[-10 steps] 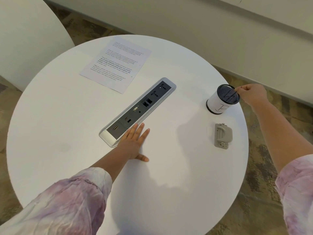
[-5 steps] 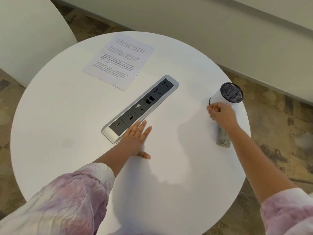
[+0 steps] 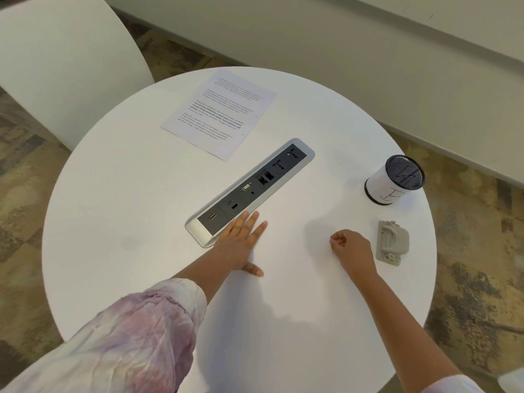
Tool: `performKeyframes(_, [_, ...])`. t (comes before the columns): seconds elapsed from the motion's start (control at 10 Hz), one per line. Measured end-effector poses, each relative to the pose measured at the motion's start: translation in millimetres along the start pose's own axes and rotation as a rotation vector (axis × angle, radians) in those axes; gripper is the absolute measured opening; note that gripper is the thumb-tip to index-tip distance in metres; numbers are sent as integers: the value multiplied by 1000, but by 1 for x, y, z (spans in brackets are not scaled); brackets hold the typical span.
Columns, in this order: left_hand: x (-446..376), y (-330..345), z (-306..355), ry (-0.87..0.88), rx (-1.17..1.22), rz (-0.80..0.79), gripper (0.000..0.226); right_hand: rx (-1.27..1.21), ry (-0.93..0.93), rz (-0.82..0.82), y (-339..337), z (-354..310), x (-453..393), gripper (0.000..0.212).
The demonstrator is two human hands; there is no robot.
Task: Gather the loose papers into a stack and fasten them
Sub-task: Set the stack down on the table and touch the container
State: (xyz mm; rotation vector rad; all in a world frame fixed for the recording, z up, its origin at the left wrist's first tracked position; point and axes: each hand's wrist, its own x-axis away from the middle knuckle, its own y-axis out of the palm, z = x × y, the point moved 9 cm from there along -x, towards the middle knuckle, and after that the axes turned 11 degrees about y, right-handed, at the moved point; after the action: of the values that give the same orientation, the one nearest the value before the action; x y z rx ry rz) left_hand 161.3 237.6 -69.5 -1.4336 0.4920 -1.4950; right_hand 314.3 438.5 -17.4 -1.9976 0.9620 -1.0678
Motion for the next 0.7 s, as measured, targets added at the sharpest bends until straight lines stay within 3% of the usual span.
performKeyframes(0.5, [1,-2,1,8,1,20,121,380,-68,51,6,-25,7,18])
performKeyframes(0.7, [1,-1,1,8,3,22,121,347,-4,18,8,-23,5,18])
